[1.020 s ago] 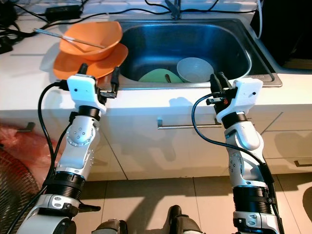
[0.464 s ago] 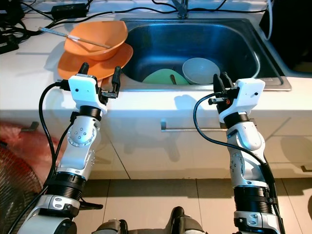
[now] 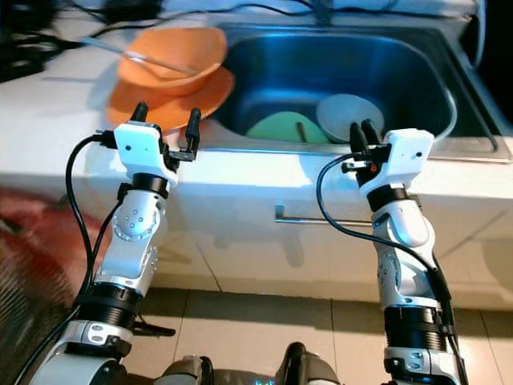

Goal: Kitchen organization

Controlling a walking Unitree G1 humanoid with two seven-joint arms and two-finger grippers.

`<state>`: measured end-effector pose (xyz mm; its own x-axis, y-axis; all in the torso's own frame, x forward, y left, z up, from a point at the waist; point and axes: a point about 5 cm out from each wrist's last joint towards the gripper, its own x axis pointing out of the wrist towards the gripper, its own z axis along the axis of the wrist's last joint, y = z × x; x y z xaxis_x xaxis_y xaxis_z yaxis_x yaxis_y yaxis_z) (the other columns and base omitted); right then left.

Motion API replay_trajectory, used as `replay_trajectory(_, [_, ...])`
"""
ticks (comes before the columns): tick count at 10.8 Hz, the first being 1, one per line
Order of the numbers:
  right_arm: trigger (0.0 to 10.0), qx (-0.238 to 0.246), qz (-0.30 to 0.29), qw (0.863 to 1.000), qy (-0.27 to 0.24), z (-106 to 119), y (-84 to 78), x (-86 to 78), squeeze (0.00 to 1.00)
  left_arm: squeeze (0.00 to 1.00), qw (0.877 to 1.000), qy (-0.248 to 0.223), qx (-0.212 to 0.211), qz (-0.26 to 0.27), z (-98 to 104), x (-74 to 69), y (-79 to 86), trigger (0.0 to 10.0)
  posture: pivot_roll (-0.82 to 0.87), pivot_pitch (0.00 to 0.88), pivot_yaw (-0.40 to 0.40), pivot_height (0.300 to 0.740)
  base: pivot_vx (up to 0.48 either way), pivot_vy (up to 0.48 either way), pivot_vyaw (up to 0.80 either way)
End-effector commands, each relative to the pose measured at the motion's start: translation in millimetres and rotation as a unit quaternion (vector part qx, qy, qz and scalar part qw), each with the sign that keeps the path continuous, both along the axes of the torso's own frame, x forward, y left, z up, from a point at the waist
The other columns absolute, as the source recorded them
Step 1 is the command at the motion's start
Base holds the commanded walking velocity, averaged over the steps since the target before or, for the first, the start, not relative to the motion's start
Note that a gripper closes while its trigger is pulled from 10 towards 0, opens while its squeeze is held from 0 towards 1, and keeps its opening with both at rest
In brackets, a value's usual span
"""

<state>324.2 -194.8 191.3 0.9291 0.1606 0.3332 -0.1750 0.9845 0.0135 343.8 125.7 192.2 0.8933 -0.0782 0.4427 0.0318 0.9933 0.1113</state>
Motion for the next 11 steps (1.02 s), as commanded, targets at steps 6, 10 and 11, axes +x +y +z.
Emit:
replay_trajectory(6, [10.0,0.013,-0.002,1.0,-0.002,-0.3,0.1,0.3,0.0,0.0,1.0,0.001,-0.001,0.0,-0.8,-2.2,-1.6,10.0,-0.01,0.167,0.021,0.74,0.0,0.0,0.0])
replay_trajectory(10, [10.0,0.01,0.0,1.0,0.0,1.3,0.1,2.6,0.0,0.0,1.0,-0.009,-0.002,0.011,5.4,-2.5,4.2,10.0,0.0,0.174,0.015,0.74,0.0,0.0,0.0])
replay_trajectory(11, [10.0,0.011,-0.001,1.0,-0.001,1.9,0.5,2.8,0.0,0.0,1.0,-0.009,-0.002,0.012,5.4,-2.7,4.9,10.0,0.0,0.174,0.014,0.74,0.0,0.0,0.0])
